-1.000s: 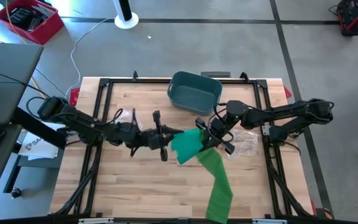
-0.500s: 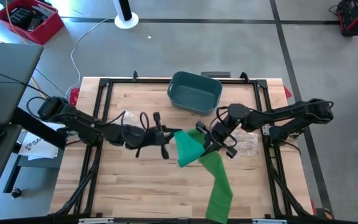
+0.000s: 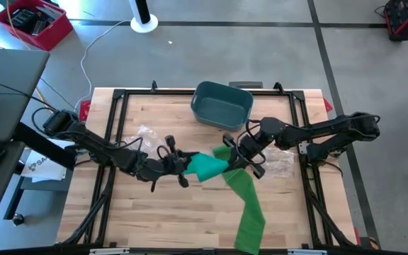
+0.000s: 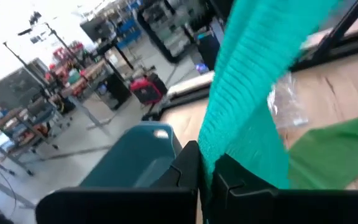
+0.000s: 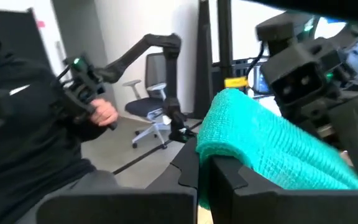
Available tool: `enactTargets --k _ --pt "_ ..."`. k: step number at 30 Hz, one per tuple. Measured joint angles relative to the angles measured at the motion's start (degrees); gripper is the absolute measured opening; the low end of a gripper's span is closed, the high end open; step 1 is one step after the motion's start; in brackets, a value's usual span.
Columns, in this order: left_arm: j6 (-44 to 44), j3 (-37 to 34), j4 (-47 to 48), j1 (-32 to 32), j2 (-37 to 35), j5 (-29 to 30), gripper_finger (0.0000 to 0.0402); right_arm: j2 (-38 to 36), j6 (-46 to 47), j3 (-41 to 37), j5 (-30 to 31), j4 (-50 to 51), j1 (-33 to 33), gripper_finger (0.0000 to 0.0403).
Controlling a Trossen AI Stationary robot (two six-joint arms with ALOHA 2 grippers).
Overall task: Roll bandage
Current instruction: Roll the light green bandage
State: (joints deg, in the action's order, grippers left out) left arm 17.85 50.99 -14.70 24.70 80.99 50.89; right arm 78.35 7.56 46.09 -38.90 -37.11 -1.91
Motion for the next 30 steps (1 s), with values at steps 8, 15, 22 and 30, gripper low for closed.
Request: enactTargets --k 8,15,22,30 --pt "-7.66 -3.53 -3.13 -1.85 0.0 -7.35 0.0001 -0.87 -1.13 0.0 3.26 0.74 -0.01 0.0001" --pt "-8.9 -6.94 -14.14 -5.85 0.0 -17.44 0.0029 -0.87 -3.84 0.0 12.16 0.89 -0.02 0.0001" --pt "-11.85 -7.24 -14.96 -7.11 0.03 -18.73 0.01 -1.9 -6.05 0.0 18.55 4.65 -0.04 0.0001" --pt "-14.47 -7.24 -8.0 -6.44 -1.87 -18.81 0.0169 -7.28 -9.1 0.0 25.45 14.2 -0.02 0.0001"
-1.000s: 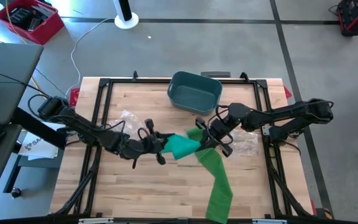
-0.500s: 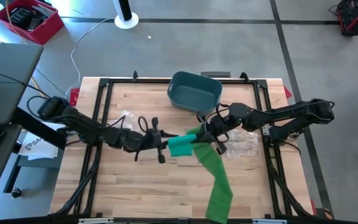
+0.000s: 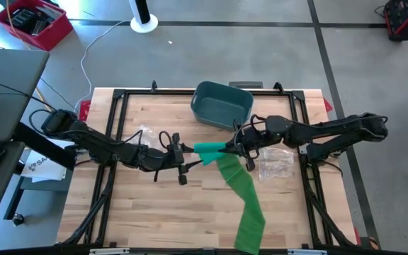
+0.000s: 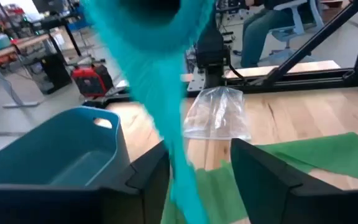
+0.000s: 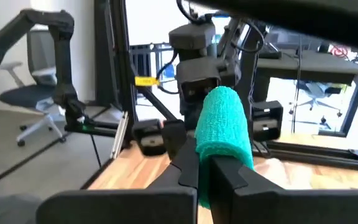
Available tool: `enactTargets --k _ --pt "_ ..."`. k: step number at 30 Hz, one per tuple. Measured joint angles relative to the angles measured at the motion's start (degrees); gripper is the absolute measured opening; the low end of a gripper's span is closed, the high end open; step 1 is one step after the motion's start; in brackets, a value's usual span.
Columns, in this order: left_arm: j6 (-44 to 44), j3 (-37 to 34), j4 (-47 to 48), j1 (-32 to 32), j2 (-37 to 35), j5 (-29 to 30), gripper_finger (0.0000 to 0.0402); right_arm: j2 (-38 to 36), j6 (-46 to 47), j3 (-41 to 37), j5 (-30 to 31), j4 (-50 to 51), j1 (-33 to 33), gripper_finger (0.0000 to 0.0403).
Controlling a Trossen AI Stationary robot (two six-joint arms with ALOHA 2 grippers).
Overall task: Roll bandage
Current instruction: Roll the light green bandage
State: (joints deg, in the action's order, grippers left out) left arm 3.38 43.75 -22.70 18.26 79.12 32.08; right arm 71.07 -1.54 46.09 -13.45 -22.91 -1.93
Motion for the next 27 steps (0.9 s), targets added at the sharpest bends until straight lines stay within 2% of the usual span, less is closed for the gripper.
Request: enactTargets --k 7,13,16,19,22,27 --pt "2.98 0.0 3.03 3.14 -3.22 2.31 0.0175 -3.45 -0.46 0.0 -0.01 5.78 0.0 0.0001" --pt "9.98 0.04 -7.72 5.68 -3.04 3.6 0.0174 -4.09 -1.51 0.0 0.02 5.63 0.0 0.0001" --pt "10.23 0.11 -13.1 5.39 -2.52 5.53 0.0174 -3.99 -1.51 0.0 0.01 5.58 0.0 0.0001" --pt "9.77 0.11 -14.21 4.64 -2.53 6.15 0.0174 -3.95 -1.51 0.0 0.02 5.53 0.0 0.0001" --pt "8.72 0.11 -14.19 3.94 -2.5 5.06 0.0174 -3.95 -1.51 0.0 0.02 5.57 0.0 0.0001" --pt "6.31 0.11 -14.49 2.95 -2.5 -0.13 0.017 -3.93 -1.51 0.0 0.03 5.74 0.0 0.0001"
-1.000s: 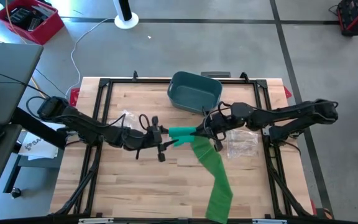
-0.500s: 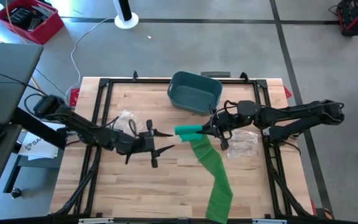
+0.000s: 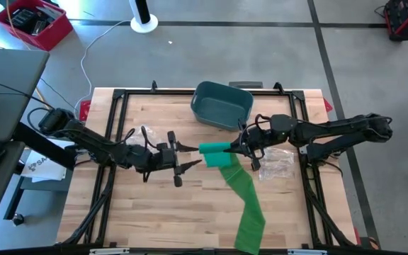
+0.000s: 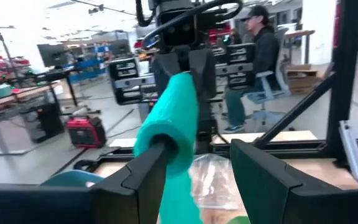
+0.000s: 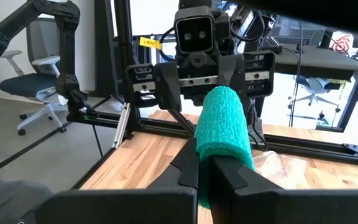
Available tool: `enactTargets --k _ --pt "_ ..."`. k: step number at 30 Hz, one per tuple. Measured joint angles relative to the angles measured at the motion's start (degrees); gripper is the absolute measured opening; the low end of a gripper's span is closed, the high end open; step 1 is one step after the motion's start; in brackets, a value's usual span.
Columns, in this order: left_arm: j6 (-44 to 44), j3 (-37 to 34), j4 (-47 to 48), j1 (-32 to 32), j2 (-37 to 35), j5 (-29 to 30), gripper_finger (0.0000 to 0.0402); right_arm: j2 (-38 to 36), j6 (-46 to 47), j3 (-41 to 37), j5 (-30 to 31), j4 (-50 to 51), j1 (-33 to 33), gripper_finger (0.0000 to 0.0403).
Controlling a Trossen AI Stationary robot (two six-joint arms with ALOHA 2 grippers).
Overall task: Roll bandage
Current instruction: Roll the light green bandage
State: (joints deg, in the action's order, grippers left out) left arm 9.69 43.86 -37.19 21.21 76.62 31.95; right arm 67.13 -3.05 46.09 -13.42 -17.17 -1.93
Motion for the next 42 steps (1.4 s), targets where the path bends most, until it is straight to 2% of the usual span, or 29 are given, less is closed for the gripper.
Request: enactTargets --k 7,13,19,25,30,33,39,42 --pt "-0.07 0.0 -0.02 -0.13 0.0 -0.52 0.0151 0.0 0.0 0.0 0.01 0.22 0.0 0.0001" --pt "-1.32 0.27 -0.14 -1.97 0.0 -5.01 0.0131 0.0 0.02 0.0 -0.01 0.22 0.0 0.0001" --pt "-4.43 0.31 -0.09 -4.13 0.0 -6.88 0.0103 0.0 0.02 0.0 0.03 0.3 0.0 0.0001" --pt "-5.21 0.33 -0.04 -5.05 0.0 -8.94 0.0066 0.02 0.02 0.0 0.03 0.66 0.0 0.0001" --pt "-5.04 0.33 0.06 -5.07 0.0 -8.95 0.0017 0.02 0.55 0.0 0.03 1.2 0.0 0.0004" --pt "-4.68 0.33 0.2 -5.07 0.02 -8.65 0.0007 0.04 0.86 0.0 0.16 2.89 0.02 0.003" --pt "-3.01 0.33 1.02 -3.27 -0.33 -5.47 0.0004 -0.91 1.5 0.02 3.04 9.5 0.05 0.0134" --pt "-1.76 0.37 0.33 -1.59 -1.61 -5.5 0.0003 -2.61 -0.5 0.02 4.38 14.06 0.07 0.0171"
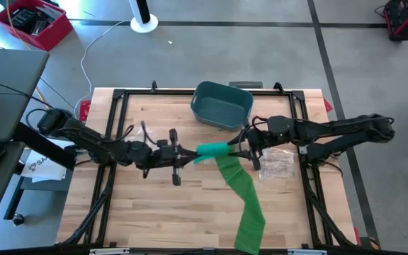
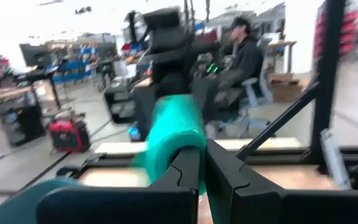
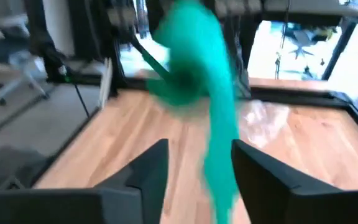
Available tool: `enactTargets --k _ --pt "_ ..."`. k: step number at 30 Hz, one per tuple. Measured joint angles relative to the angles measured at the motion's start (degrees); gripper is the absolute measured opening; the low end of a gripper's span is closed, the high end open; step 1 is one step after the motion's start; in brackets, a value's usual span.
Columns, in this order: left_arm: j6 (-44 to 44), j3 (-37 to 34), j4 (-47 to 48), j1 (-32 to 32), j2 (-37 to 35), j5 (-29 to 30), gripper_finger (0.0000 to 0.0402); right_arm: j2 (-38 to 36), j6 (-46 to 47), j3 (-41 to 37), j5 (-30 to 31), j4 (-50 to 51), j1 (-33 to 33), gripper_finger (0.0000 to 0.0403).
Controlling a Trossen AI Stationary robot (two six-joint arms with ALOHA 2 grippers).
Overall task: Roll bandage
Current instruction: Roll the light green bandage
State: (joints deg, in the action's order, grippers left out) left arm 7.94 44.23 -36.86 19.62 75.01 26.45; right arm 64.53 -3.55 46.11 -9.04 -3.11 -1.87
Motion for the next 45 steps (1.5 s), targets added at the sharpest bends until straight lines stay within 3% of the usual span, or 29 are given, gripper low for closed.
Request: enactTargets --k 9,18,24,31,39,45 --pt "4.57 0.11 -3.98 2.83 -2.76 1.69 0.0003 1.28 -5.58 0.0 4.01 2.81 -1.27 0.0182" --pt "7.86 0.09 -6.36 2.95 -2.68 1.44 0.0003 14.14 -5.62 -0.02 1.61 -10.81 -3.58 0.0181" --pt "10.13 0.07 -6.84 2.95 -2.68 1.73 0.0004 18.29 -5.53 -0.02 2.18 -16.67 -3.27 0.0131" --pt "18.17 0.06 -8.09 3.86 -2.9 12.16 0.0004 19.06 -5.62 -0.04 2.38 -15.88 -3.5 0.0014" --pt "26.59 0.05 -2.3 3.61 -5.51 25.44 0.0005 19.11 -7.6 -0.04 2.34 -15.83 -6.83 0.0002" --pt "23.43 0.02 8.12 0.62 -7.15 29.63 0.0005 18.18 -9.03 -0.04 2.32 -16.13 -8.0 0.0001"
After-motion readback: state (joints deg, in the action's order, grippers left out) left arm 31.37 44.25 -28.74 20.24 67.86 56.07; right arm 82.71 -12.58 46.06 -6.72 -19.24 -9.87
